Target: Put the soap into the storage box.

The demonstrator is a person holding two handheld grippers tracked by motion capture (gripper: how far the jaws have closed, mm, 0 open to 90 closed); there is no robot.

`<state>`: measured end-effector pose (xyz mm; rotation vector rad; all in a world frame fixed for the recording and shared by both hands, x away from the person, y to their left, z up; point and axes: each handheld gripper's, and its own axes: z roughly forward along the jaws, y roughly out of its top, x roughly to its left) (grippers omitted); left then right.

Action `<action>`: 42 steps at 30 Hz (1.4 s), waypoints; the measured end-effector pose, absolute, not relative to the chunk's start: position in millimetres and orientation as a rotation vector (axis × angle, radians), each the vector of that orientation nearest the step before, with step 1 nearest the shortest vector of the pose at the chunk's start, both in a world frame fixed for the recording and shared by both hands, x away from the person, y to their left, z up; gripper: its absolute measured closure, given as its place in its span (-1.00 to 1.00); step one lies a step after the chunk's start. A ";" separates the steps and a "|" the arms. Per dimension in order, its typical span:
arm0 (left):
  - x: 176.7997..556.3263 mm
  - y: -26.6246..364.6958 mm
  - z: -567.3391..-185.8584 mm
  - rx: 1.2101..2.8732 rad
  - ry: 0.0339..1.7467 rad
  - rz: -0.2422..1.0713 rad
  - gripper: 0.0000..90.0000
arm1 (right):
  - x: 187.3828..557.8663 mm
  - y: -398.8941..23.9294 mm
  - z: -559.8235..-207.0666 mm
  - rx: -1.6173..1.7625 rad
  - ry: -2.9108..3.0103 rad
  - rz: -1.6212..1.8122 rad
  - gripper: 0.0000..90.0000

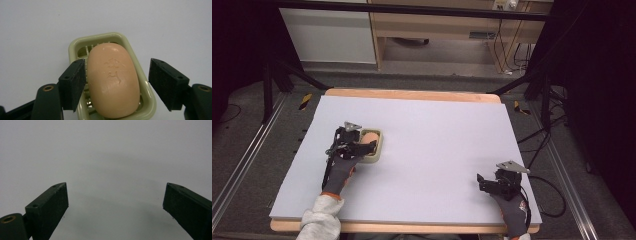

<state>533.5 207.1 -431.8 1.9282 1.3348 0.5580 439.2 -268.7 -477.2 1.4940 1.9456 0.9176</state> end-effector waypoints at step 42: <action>451.0 271.7 -470.3 1.926 1.324 0.653 -0.50 | 438.0 -276.9 -478.8 1.546 1.898 0.880 -0.88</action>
